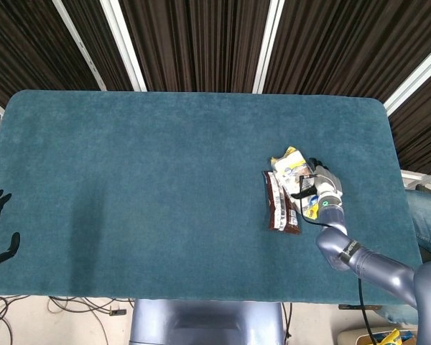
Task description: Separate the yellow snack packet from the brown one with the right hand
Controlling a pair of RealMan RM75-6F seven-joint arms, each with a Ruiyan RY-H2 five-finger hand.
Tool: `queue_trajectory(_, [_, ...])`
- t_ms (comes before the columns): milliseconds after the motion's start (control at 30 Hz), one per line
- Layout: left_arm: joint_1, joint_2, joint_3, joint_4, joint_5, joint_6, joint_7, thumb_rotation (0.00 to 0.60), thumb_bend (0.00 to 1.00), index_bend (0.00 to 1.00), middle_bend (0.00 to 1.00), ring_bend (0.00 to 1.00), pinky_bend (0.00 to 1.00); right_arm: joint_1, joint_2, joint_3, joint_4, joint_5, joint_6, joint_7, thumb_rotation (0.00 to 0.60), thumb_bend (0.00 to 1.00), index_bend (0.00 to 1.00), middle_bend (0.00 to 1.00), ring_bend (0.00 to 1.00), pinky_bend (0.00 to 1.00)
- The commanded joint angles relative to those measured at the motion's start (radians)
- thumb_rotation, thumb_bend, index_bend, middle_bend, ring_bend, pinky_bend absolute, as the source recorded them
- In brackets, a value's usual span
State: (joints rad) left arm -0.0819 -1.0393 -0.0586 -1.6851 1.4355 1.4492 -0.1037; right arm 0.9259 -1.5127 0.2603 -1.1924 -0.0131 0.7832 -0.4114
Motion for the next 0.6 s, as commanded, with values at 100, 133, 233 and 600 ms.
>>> queue_trajectory(100, [-0.001,0.002,-0.001,-0.004,-0.003,-0.002,0.001,0.600,0.47,0.05,0.00,0.03,0.01,-0.008,-0.016,0.003,0.016,-0.005,-0.015,-0.006,0.600,0.08,0.00,0.04,0.02,0.16])
queue_trajectory(133, [-0.001,0.002,-0.001,-0.003,-0.004,-0.003,0.001,0.600,0.47,0.05,0.00,0.03,0.01,-0.009,-0.018,0.003,0.018,-0.004,-0.019,-0.010,0.600,0.08,0.00,0.04,0.02,0.16])
queue_trajectory(233, [-0.001,0.002,0.000,-0.002,-0.005,-0.005,0.000,0.600,0.47,0.05,0.00,0.03,0.01,-0.010,-0.024,0.007,0.021,-0.002,-0.034,-0.014,0.600,0.08,0.00,0.05,0.03,0.16])
queue_trajectory(600, [-0.003,0.005,0.001,-0.005,-0.008,-0.012,-0.003,0.600,0.47,0.05,0.00,0.03,0.01,-0.029,-0.055,0.056,0.029,-0.117,0.042,0.056,0.600,0.55,0.45,0.57,0.57,0.43])
